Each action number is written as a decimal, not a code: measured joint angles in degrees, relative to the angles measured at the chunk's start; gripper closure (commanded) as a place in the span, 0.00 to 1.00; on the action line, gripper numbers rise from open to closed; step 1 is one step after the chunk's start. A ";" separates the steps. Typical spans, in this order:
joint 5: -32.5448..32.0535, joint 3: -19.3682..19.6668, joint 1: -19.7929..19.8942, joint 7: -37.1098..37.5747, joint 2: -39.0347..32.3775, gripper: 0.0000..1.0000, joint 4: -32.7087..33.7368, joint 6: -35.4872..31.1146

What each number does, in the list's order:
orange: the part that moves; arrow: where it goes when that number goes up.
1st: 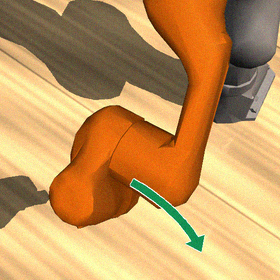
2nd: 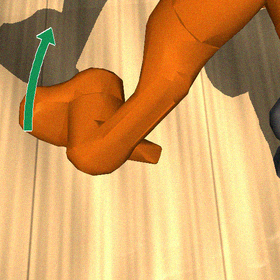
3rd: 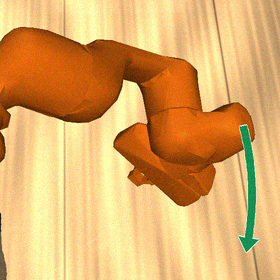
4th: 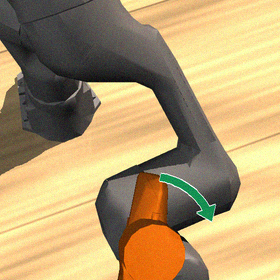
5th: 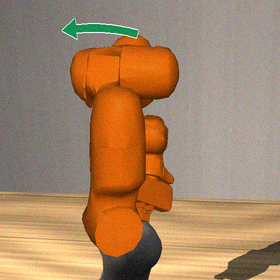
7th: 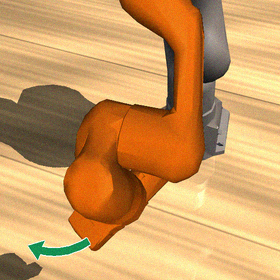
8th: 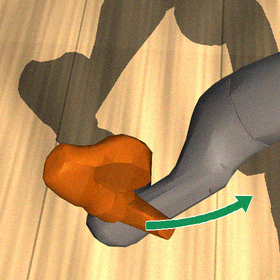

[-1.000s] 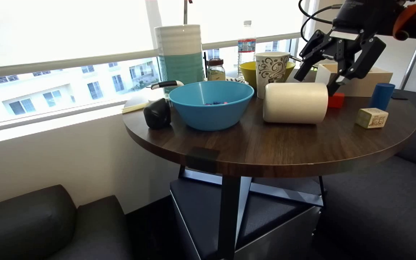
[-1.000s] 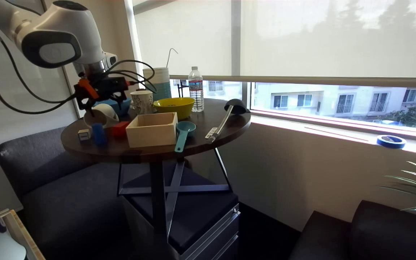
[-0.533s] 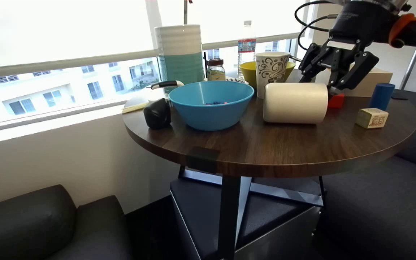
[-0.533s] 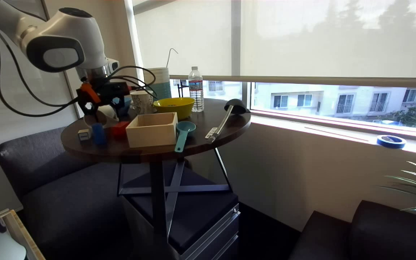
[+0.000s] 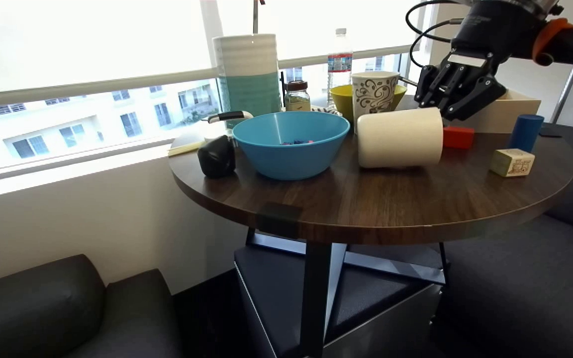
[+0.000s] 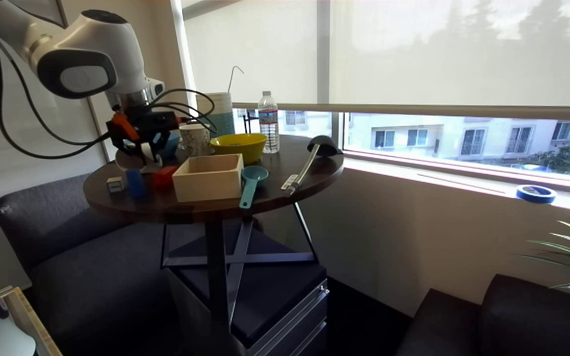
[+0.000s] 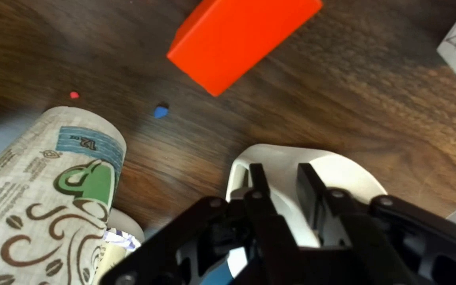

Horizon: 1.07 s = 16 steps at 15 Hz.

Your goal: Lift the laying mug cup and position it upright on the table

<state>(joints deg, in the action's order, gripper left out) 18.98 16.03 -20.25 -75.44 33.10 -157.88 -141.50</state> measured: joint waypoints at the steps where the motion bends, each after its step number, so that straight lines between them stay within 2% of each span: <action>1: 0.04 0.00 0.00 -0.02 0.02 0.95 0.13 -0.23; 6: 0.04 -0.26 0.36 -0.06 0.21 0.99 0.48 -0.49; 9: -0.41 -1.91 1.94 0.20 1.09 0.97 0.68 1.17; 16: -6.53 -9.74 6.50 7.62 6.27 0.97 4.04 14.69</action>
<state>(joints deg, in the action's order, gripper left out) 12.45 6.29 -13.75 -67.83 39.37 -153.84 -126.81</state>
